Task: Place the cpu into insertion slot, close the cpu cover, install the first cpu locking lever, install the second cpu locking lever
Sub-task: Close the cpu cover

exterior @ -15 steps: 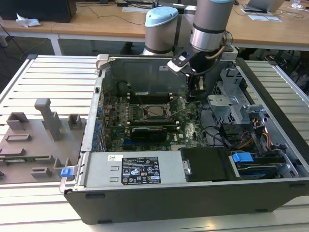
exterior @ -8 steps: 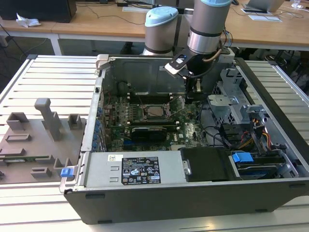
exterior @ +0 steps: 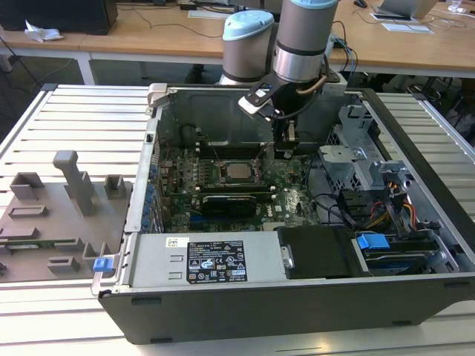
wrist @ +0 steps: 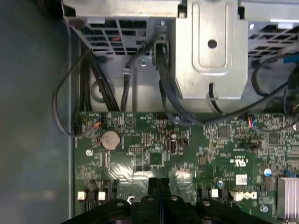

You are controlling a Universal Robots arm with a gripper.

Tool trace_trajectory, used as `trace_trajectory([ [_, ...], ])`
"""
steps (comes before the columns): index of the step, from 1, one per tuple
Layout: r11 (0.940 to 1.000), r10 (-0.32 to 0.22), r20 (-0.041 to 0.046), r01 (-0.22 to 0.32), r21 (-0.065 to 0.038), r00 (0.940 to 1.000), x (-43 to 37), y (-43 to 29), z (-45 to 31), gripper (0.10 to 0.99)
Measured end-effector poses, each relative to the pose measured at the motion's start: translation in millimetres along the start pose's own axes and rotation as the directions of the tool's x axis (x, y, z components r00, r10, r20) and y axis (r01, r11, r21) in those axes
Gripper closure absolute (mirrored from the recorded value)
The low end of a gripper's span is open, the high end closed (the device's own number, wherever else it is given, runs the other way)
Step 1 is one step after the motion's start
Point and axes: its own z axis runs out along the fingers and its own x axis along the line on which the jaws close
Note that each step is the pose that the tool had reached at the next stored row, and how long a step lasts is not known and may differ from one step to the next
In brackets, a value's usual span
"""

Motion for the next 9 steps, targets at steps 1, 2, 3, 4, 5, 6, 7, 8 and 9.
trace_trajectory([
  [1, 1.0, 0.0, 0.0, 0.0, 0.0, 1.0, 0.0, -1.7, 0.0, 0.98],
  [2, 1.0, 0.0, 0.0, 0.0, 0.0, 1.0, 0.0, -4.6, 0.0, 0.98],
  [3, 1.0, 0.0, 0.0001, 0.0, 0.0, 1.0, 0.0, -6.3, 0.0, 0.98],
  [4, 1.0, 0.0, 0.0, 0.0, 0.0, 1.0, 0.0, -7.8, 0.0, 0.98],
  [5, 1.0, 0.0, 0.0, 0.0, 0.0, 1.0, 0.0, -10.1, 0.0, 0.98],
  [6, 1.0, 0.0, 0.0, 0.0, 0.0, 1.0, 0.0, -12.5, 0.0, 0.98],
  [7, 1.0, 0.0, 0.0, 0.0, 0.0, 1.0, 0.1, -13.7, 0.0, 0.98],
  [8, 1.0, 0.0, 0.0, 0.0, 0.0, 1.0, 0.1, -14.7, 0.0, 0.98],
  [9, 1.0, 0.0, 0.0, 0.0, 0.0, 1.0, 0.0, -16.3, -0.1, 0.98],
])
